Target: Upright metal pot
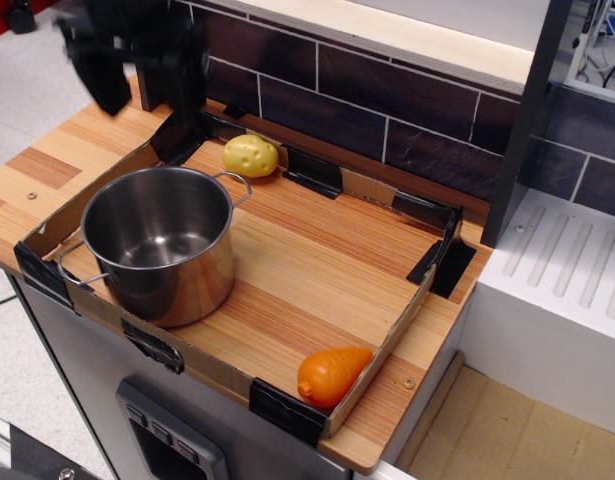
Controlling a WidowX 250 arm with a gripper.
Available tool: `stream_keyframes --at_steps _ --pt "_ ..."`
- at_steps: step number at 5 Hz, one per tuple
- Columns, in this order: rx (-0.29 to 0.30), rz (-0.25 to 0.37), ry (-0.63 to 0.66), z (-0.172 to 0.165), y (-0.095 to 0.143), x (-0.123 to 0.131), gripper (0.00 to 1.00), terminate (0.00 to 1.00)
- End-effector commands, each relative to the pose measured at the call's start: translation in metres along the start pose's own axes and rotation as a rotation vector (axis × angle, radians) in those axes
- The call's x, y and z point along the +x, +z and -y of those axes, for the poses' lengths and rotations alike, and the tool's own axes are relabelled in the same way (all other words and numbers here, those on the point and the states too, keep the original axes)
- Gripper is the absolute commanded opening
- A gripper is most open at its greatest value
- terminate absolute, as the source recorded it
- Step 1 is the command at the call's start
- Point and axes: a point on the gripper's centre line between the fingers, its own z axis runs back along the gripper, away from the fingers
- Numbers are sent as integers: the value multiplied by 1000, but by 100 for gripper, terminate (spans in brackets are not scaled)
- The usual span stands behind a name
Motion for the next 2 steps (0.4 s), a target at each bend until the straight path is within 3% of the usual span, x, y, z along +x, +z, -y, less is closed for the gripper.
stream_keyframes --at_steps 1,2 --pt "62 34 58 11 67 14 100 0" --pt "62 34 58 11 67 14 100 100"
